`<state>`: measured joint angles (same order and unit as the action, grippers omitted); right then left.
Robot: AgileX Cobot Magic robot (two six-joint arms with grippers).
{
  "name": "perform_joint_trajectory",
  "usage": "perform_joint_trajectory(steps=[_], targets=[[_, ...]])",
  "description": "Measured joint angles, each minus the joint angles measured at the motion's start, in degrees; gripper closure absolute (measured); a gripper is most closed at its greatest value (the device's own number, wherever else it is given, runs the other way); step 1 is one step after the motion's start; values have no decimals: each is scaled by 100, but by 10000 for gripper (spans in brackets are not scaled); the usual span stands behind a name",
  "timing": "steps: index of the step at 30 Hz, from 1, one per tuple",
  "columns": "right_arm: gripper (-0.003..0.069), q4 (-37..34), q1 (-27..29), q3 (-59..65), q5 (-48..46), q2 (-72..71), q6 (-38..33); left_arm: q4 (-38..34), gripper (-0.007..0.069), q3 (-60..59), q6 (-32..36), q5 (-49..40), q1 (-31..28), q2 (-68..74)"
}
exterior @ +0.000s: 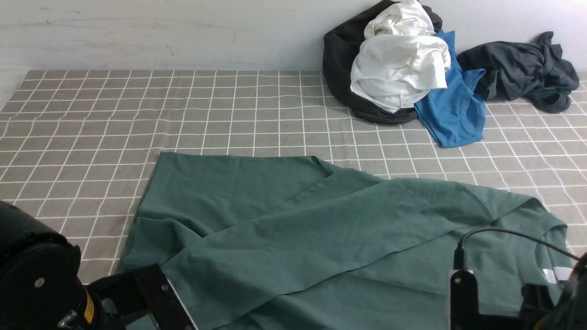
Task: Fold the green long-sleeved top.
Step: Use both arms simultaneously to clamp the lower edge of the clothing fabric, then use both arms to drag the lower edge of the fabric forward and fold it over the upper edge
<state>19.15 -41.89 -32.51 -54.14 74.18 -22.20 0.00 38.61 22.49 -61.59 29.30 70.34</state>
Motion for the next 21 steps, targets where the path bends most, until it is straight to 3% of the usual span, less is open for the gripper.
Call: perform_joint_trajectory(steps=[6, 11, 15, 21], targets=[[669, -31, 618, -545, -235, -131, -101, 111, 601, 557, 5, -24, 0, 0], [669, -507, 1443, -1351, -260, -99, -579, 385, 601, 969, 33, -159, -101, 212], [669, -1310, 2279, -2191, -277, 227, -1468, 434, 601, 1640, 235, -196, -582, 690], [669, -1856, 2944, -3305, -304, 1182, -2050, 319, 601, 3095, 768, -196, -1264, 1614]])
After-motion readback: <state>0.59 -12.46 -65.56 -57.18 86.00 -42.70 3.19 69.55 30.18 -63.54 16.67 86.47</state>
